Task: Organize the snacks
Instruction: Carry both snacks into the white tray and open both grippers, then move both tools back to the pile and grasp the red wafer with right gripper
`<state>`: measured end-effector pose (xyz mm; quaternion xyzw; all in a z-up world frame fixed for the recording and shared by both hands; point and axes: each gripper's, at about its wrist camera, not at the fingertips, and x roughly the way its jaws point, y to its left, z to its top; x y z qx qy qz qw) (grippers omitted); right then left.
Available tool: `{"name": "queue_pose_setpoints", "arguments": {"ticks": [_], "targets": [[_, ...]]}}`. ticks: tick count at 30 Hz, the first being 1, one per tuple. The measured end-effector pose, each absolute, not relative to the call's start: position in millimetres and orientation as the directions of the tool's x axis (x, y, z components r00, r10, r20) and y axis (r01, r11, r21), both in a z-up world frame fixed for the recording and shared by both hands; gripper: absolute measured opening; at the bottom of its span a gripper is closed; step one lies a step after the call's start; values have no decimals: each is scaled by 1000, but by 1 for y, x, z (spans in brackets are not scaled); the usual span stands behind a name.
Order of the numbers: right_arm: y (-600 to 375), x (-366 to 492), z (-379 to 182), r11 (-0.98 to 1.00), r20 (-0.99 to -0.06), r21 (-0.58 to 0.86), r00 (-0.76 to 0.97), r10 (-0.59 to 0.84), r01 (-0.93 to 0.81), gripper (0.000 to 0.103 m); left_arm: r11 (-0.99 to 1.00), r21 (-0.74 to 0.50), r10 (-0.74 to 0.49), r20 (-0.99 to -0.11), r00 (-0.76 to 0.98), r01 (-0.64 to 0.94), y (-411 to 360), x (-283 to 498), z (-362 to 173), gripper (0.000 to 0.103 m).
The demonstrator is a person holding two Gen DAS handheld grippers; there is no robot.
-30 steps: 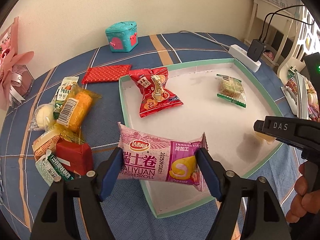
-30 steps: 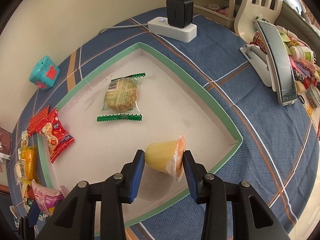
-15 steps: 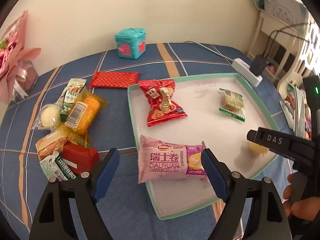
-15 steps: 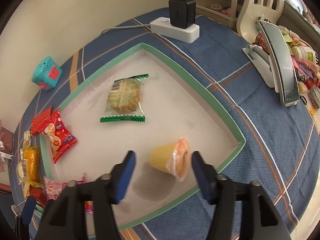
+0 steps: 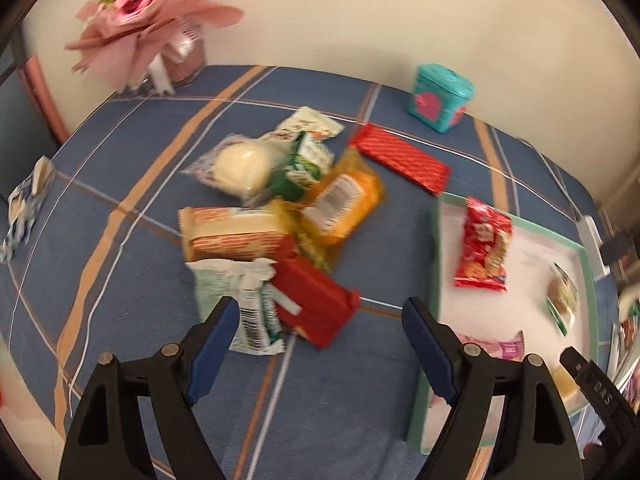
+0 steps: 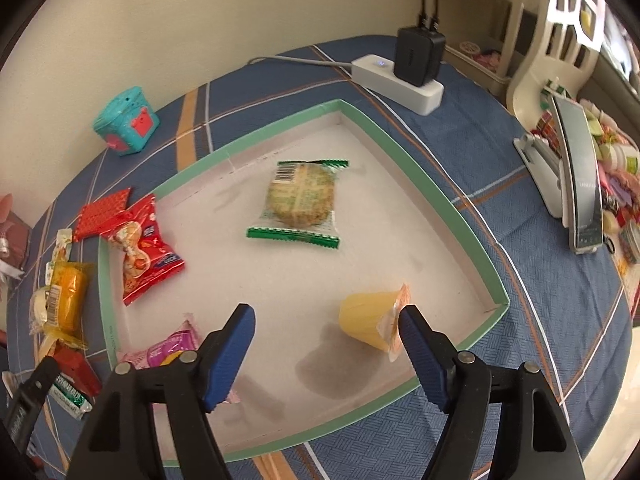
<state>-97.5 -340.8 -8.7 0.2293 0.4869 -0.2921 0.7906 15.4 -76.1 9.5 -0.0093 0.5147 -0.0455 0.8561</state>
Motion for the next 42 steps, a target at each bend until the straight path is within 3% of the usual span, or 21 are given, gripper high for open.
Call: {"name": "queue_pose_setpoints", "arguments": {"ticks": [6, 8, 9, 10, 19, 24, 33, 42], "targets": [[-334, -93, -6, 749, -895, 67, 372, -248, 660, 80, 995, -100, -97, -886, 454, 18, -60, 21, 10, 85], [-334, -94, -6, 748, -892, 68, 376, -250, 660, 90, 995, -101, -97, -887, 452, 15, -59, 21, 9, 98], [-334, -94, -6, 745, -891, 65, 376, -257, 664, 102, 994, -105, -99, -888, 450, 11, -58, 21, 9, 102], [-333, -95, -5, 744, -888, 60, 377, -266, 666, 103, 994, -108, -100, -889, 447, 8, -57, 22, 8, 102], [-328, -93, -4, 761, -874, 74, 409, -262, 644, 103, 994, -110, -94, -909, 406, -16, -52, 24, 1, 102], [-305, -82, 5, 814, -853, 96, 468, -230, 574, 103, 995, -46, -5, -913, 407, -90, -31, 28, 5, 102], [-233, -53, -1, 928, -852, 175, 522, -24, 328, 103, 973, -47, 53, -907, 417, -227, 37, 41, 14, 102], [-171, -34, 6, 965, -829, 189, 557, 59, 180, 103, 928, -111, 40, -920, 390, -357, 97, 47, 6, 102]]}}
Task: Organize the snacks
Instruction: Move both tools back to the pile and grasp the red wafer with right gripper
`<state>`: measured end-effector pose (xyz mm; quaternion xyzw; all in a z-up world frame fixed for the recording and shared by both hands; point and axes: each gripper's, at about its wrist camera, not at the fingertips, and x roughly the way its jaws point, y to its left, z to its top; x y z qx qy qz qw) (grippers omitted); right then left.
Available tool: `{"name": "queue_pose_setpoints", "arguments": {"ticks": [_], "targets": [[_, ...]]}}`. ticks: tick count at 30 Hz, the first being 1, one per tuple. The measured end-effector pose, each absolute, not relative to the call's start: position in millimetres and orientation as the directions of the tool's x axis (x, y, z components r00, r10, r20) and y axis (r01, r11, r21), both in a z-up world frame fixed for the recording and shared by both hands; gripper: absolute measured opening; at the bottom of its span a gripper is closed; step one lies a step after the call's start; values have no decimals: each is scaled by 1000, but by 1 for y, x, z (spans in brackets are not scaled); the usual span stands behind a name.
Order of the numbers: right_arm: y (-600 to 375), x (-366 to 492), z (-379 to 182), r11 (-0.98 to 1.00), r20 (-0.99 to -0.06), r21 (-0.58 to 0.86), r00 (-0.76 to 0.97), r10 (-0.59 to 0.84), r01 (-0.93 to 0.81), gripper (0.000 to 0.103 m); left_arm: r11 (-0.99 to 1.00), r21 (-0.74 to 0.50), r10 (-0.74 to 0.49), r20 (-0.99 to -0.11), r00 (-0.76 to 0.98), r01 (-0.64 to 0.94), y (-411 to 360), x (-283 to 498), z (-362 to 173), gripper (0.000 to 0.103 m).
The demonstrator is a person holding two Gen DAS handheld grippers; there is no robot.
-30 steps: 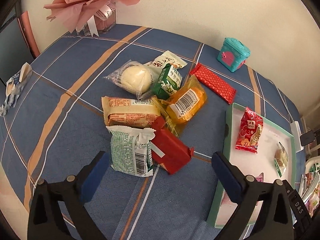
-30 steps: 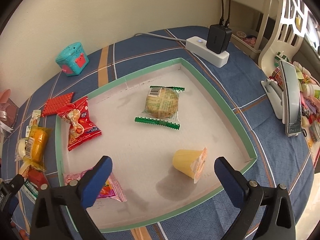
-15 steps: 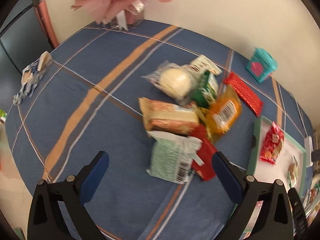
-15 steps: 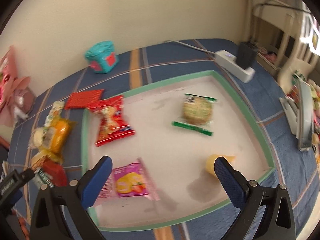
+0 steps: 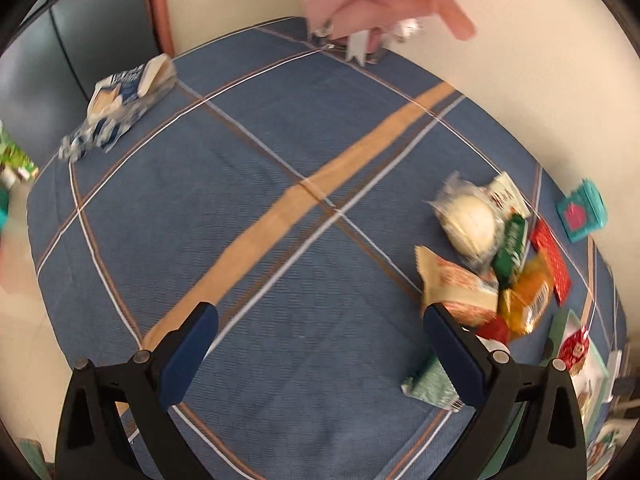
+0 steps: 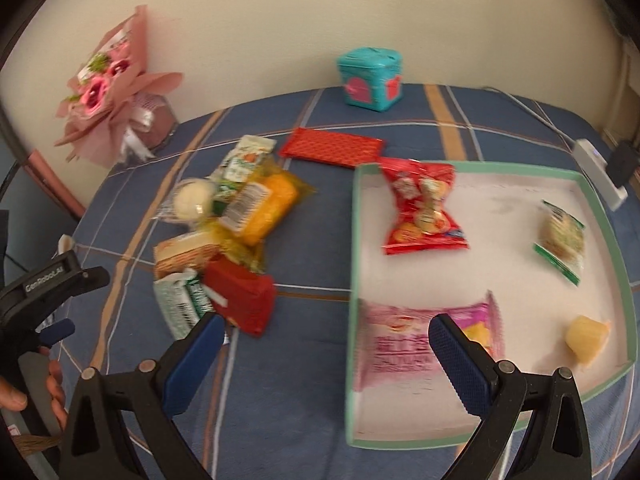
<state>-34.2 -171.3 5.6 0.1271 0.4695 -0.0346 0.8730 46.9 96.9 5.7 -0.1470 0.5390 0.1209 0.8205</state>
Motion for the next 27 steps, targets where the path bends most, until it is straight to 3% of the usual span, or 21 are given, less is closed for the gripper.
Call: {"name": "queue_pose_setpoints", "arguments": {"ticks": [8, 18, 22, 27], "targets": [[-145, -18, -3, 982, -839, 143, 541, 52, 127, 103, 939, -212, -98, -920, 380, -272, 81, 50, 0, 102], [-156, 0, -16, 978, -856, 123, 517, 17, 171, 103, 964, -239, -189, -923, 334, -116, 34, 54, -10, 102], [-155, -1, -18, 982, -859, 95, 512, -2, 162, 103, 949, -299, -263, -928, 266, -104, 22, 57, -26, 102], [-156, -1, -23, 983, -865, 86, 502, -7, 162, 103, 942, -300, -268, -941, 206, -147, 23, 60, -49, 100]]}}
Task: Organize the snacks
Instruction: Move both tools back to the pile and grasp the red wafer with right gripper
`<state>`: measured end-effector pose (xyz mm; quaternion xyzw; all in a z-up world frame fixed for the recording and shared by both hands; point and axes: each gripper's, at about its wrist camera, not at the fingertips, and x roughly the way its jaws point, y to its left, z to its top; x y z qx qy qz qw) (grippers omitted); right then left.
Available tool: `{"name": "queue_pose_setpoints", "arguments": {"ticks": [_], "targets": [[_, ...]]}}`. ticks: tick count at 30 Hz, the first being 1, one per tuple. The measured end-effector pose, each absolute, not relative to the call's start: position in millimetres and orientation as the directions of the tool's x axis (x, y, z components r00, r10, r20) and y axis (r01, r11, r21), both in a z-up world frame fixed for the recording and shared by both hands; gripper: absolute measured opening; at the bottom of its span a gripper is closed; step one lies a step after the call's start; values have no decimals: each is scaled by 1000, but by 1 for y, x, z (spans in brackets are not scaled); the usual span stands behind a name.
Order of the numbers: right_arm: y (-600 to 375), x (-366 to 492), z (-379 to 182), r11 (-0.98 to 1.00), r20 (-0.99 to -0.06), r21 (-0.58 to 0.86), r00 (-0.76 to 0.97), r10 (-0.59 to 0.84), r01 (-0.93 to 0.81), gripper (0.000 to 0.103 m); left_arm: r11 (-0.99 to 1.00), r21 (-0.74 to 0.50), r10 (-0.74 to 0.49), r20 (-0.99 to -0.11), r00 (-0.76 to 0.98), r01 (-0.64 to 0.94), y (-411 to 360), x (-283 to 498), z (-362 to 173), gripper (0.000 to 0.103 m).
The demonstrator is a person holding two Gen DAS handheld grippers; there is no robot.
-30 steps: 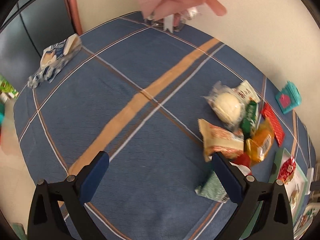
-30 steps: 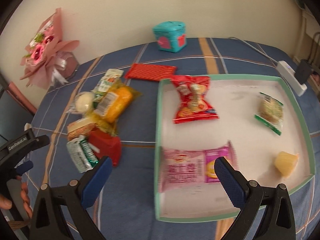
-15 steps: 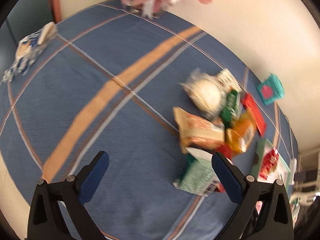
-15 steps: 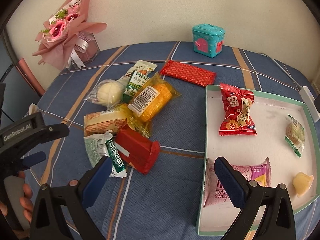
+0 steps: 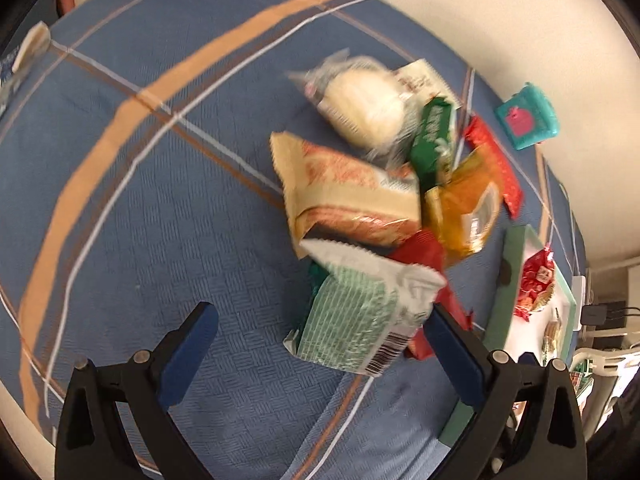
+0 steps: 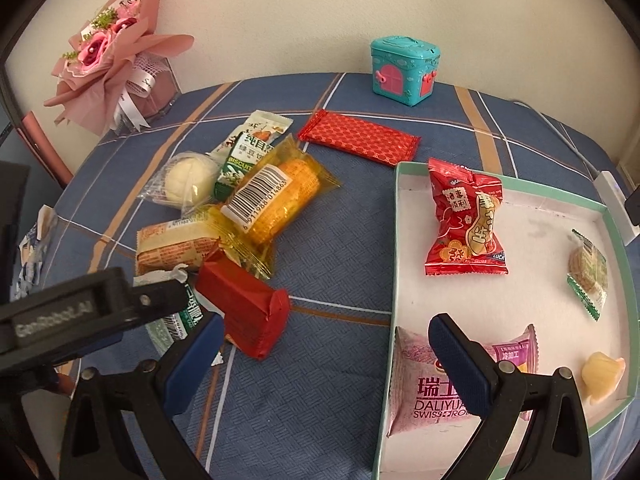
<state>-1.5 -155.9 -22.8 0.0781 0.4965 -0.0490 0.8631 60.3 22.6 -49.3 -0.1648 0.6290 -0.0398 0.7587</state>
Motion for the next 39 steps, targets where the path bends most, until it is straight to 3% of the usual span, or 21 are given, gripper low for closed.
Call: {"name": "queue_pose_setpoints", "arguments": {"ticks": [7, 9, 21, 32, 39], "targets": [[-150, 0, -24, 987, -864, 73, 504, -8, 141, 103, 927, -341, -307, -929, 207, -158, 27, 57, -50, 64], [-146, 1, -25, 989, -864, 69, 504, -5, 128, 103, 926, -344, -310, -927, 211, -154, 29, 57, -48, 59], [-108, 12, -38, 1000, -878, -8, 479, -2, -11, 103, 932, -223, -168, -965, 203, -287, 69, 55, -45, 58], [-88, 26, -57, 1000, -896, 2, 443, 2, 1, 102, 925, -218, -159, -966, 203, -312, 66, 55, -48, 58], [-83, 28, -62, 999, -901, 32, 433, 26, 5, 80, 926, -215, -158, -967, 200, -309, 65, 56, -52, 58]]}}
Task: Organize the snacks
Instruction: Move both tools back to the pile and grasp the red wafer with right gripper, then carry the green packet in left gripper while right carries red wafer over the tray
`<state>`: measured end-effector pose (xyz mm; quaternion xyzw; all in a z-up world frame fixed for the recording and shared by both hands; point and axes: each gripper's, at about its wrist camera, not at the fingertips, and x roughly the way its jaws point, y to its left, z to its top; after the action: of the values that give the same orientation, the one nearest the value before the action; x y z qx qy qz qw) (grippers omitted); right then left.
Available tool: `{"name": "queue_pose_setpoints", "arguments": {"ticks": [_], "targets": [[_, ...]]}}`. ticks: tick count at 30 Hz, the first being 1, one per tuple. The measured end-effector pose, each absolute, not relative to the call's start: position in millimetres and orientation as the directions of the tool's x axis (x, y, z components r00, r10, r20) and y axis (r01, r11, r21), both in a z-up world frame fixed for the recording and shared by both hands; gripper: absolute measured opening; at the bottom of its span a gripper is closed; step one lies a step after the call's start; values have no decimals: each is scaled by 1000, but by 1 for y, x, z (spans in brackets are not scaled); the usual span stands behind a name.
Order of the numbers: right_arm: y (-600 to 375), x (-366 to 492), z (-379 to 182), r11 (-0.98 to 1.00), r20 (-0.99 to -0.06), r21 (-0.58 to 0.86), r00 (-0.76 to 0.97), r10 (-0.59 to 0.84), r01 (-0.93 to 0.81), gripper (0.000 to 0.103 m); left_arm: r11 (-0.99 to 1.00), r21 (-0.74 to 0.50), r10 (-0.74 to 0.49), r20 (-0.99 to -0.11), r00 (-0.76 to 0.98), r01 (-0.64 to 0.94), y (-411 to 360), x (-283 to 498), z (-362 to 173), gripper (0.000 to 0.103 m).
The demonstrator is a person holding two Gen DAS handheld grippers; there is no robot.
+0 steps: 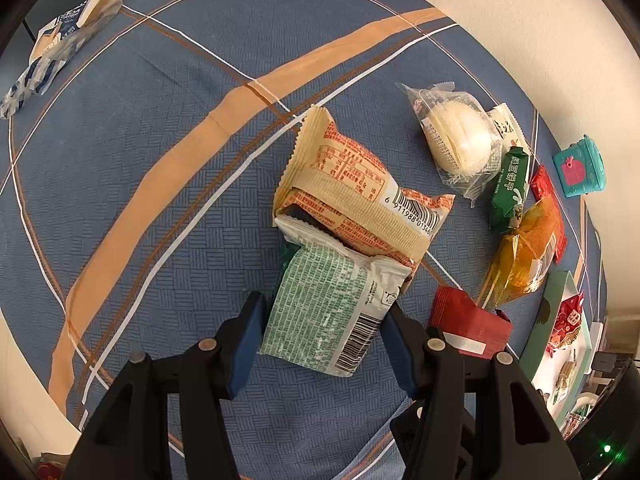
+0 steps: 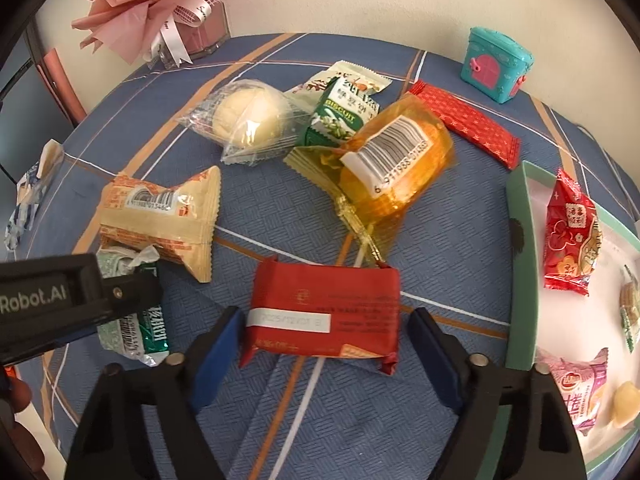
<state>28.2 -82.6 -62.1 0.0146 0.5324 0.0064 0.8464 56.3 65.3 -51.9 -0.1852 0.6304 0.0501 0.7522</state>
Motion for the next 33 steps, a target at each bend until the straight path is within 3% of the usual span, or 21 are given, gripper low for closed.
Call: {"name": "queue_pose_setpoints", "arguments": {"ticks": [4, 9, 33], "targets": [[-85, 26, -61, 999, -902, 36, 432, 27, 14, 70, 929, -210, -153, -968, 199, -305, 70, 56, -51, 58], [-91, 20, -58, 998, -904, 49, 427, 30, 32, 67, 930, -213, -156, -967, 203, -299, 67, 56, -49, 57], [-157, -9, 17, 965, -853, 126, 521, -13, 230, 65, 970, -214, -138, -877, 461, -117, 29, 35, 39, 56]]}}
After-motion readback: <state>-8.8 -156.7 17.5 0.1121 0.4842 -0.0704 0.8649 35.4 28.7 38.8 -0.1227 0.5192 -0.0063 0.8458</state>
